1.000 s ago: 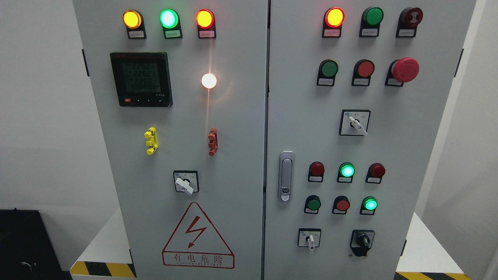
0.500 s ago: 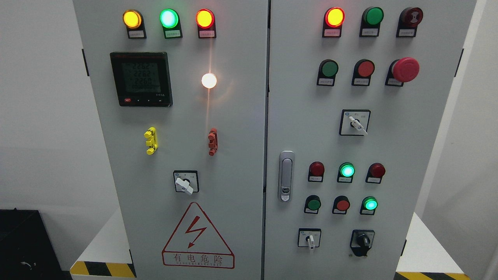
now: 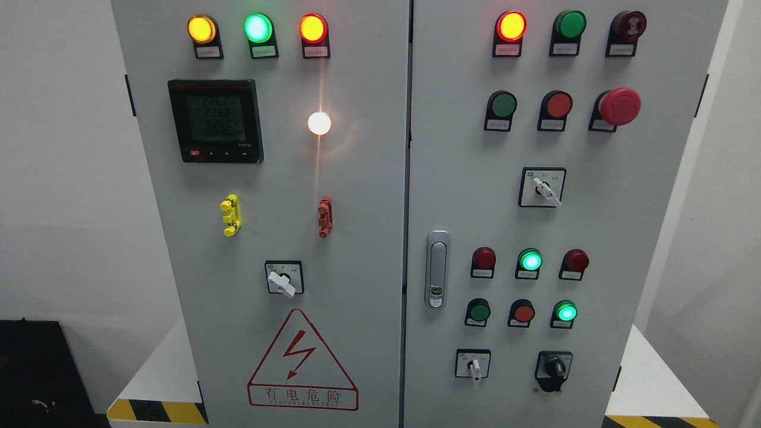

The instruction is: Flip black knob to close circuit

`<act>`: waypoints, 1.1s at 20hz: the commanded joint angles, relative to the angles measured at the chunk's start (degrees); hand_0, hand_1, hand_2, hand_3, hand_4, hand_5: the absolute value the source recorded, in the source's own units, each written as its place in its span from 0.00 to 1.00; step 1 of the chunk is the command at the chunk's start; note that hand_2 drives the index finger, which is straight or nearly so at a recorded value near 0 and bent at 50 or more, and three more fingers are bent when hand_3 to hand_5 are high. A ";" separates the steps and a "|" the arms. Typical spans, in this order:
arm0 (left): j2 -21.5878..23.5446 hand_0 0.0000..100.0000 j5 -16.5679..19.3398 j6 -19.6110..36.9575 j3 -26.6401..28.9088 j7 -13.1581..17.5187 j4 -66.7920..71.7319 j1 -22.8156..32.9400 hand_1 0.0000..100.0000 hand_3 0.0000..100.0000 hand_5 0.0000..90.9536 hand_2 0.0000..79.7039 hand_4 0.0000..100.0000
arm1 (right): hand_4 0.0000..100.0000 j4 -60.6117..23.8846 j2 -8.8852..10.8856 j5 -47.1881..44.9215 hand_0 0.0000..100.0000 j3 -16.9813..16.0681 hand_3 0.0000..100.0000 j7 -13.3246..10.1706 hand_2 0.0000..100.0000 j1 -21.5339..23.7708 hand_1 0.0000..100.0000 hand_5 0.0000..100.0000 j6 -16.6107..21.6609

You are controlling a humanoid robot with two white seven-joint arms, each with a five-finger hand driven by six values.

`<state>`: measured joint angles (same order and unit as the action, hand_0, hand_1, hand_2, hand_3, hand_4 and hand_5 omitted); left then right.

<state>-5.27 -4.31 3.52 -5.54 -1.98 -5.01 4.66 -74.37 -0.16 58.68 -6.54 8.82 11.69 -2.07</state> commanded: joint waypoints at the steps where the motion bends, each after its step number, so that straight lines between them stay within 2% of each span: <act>1: 0.00 0.12 0.00 0.00 0.00 -0.04 0.00 0.00 0.56 0.00 0.00 0.00 0.00 | 0.91 -24.13 -0.18 5.91 0.00 -3.47 1.00 1.82 0.90 -0.44 0.00 0.91 -0.48; 3: 0.00 0.12 0.00 0.00 0.00 -0.04 0.00 0.00 0.56 0.00 0.00 0.00 0.00 | 0.92 -28.53 -0.80 6.45 0.00 -4.09 1.00 3.39 0.90 -0.44 0.00 0.91 -1.79; 4: 0.00 0.12 0.00 0.00 0.00 -0.04 0.00 0.00 0.56 0.00 0.00 0.00 0.00 | 0.92 -30.99 -0.98 6.45 0.00 -4.01 1.00 6.18 0.90 -0.88 0.00 0.92 -3.11; 9: 0.00 0.12 0.00 0.00 0.00 -0.04 0.00 0.00 0.56 0.00 0.00 0.00 0.00 | 0.93 -31.54 -1.68 7.15 0.00 -4.01 1.00 7.62 0.90 -5.97 0.00 0.93 -4.52; 12: 0.00 0.12 0.00 0.00 0.00 -0.04 0.00 0.00 0.56 0.00 0.00 0.00 0.00 | 0.93 -31.71 -1.77 8.73 0.00 -4.00 1.00 9.55 0.90 -7.82 0.00 0.93 -4.88; 16: 0.00 0.12 0.00 0.00 0.00 -0.04 0.00 0.00 0.56 0.00 0.00 0.00 0.00 | 0.93 -32.15 -1.77 9.78 0.00 -3.92 1.00 9.90 0.89 -10.90 0.00 0.93 -5.14; 19: 0.00 0.12 0.00 0.00 0.00 -0.04 0.00 0.00 0.56 0.00 0.00 0.00 0.00 | 0.93 -33.03 -1.94 10.23 0.00 -3.57 1.00 12.09 0.89 -12.57 0.00 0.93 -6.28; 22: 0.00 0.12 0.00 0.00 0.00 -0.04 0.00 0.00 0.56 0.00 0.00 0.00 0.00 | 0.93 -33.38 -2.38 11.01 0.00 -3.21 1.00 12.28 0.90 -13.62 0.00 0.94 -6.28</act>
<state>-5.27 -4.31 3.52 -5.54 -1.98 -5.01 4.66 -101.92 -0.75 68.23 -9.81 20.55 1.54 -8.14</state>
